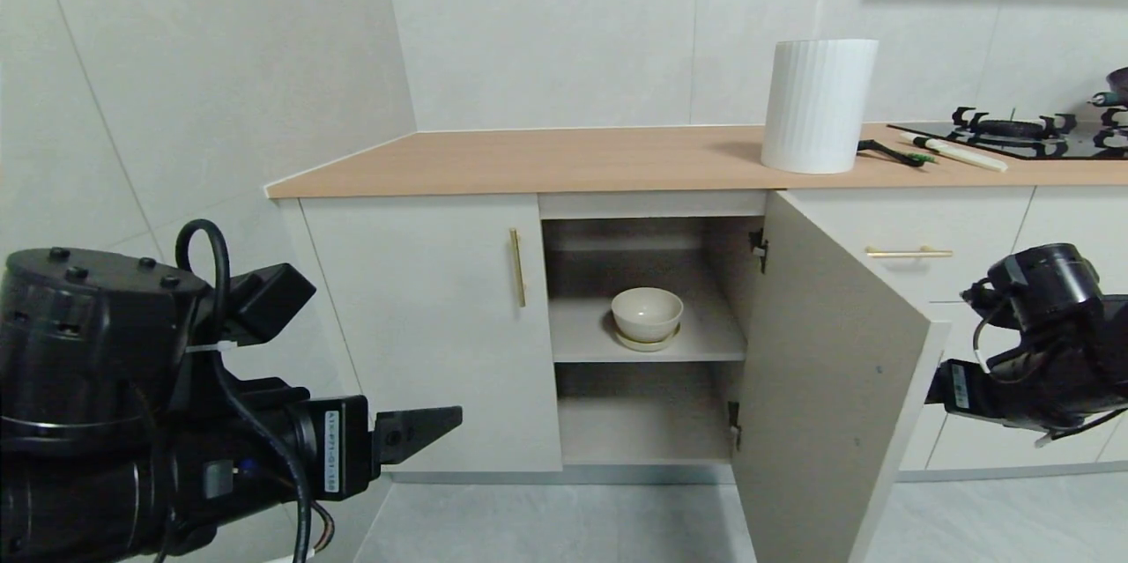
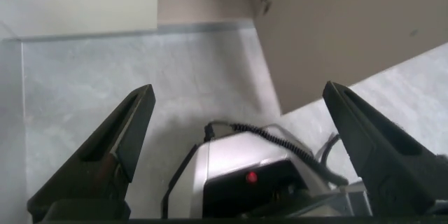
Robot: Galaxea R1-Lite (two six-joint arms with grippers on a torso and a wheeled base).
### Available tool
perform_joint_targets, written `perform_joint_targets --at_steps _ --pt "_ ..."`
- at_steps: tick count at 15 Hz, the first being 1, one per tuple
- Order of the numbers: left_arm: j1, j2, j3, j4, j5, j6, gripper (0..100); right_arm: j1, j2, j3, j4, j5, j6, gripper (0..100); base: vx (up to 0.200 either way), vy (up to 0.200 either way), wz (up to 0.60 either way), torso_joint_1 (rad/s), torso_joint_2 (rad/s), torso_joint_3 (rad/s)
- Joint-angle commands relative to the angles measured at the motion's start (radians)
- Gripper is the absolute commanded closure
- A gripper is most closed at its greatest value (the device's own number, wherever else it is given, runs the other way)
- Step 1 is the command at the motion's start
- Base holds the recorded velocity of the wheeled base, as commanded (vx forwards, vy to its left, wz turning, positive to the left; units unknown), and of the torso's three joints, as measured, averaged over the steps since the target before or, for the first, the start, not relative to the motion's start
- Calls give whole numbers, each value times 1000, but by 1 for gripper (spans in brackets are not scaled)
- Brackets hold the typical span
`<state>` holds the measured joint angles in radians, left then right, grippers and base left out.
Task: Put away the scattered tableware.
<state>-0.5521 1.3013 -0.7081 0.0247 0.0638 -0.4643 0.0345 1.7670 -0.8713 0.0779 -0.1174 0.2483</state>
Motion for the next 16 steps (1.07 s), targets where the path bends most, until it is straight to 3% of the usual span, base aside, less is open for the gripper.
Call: perform_joint_targets --at_steps 1,5,8,16 --pt "0 -4 -2 -14 1 -1 0 119 40 -49 0 10 2 0 0 0 0 0 0 0" --pt "3 3 -2 -43 4 -1 0 306 161 -189 0 12 40 0 0 0 0 0 0 0" --pt "4 -2 4 -49 4 1 0 383 258 -288 -10 12 72 0 0 0 0 0 0 0" --pt "4 6 7 -49 4 1 0 406 371 -331 -233 10 163 0 0 0 0 0 0 0"
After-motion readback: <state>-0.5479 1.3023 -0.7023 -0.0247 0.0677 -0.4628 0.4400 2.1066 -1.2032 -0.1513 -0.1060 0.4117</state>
